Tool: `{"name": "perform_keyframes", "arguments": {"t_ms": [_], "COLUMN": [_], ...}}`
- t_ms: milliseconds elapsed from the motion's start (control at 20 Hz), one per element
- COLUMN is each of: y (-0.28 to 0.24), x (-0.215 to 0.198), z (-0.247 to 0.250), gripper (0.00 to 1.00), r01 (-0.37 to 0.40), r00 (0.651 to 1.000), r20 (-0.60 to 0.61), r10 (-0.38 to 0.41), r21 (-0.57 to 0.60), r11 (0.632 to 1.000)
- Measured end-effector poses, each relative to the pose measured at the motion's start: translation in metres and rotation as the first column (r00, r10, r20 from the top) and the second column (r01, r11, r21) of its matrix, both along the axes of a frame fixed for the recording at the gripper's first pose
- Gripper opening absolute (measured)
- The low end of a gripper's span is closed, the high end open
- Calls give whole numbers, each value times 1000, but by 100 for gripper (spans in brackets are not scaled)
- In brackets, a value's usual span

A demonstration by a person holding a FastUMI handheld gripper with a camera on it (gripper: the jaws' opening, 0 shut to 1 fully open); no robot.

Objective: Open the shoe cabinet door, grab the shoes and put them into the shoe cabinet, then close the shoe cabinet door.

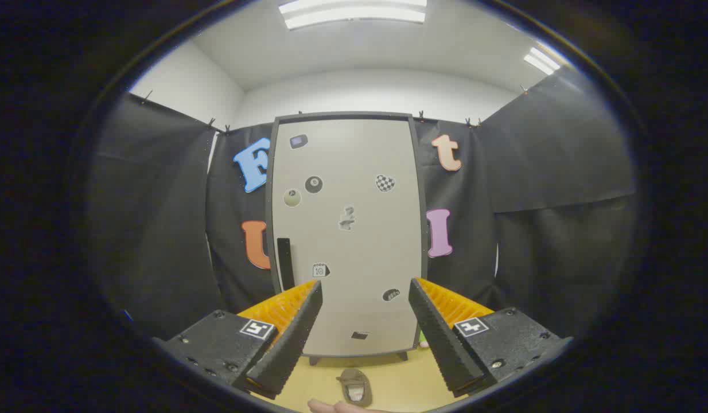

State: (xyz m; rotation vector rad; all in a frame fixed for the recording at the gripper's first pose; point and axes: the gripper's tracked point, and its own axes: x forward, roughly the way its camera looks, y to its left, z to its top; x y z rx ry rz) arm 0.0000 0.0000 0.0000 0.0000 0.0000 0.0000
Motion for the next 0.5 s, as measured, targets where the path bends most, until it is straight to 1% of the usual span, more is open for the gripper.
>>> {"name": "perform_keyframes", "arguments": {"t_ms": [500], "y": [21], "x": [1], "z": [-6], "gripper": [99], "r01": [-27], "r00": [1000], "r20": [-6], "r10": [27], "r21": [-35], "r11": [999]}}
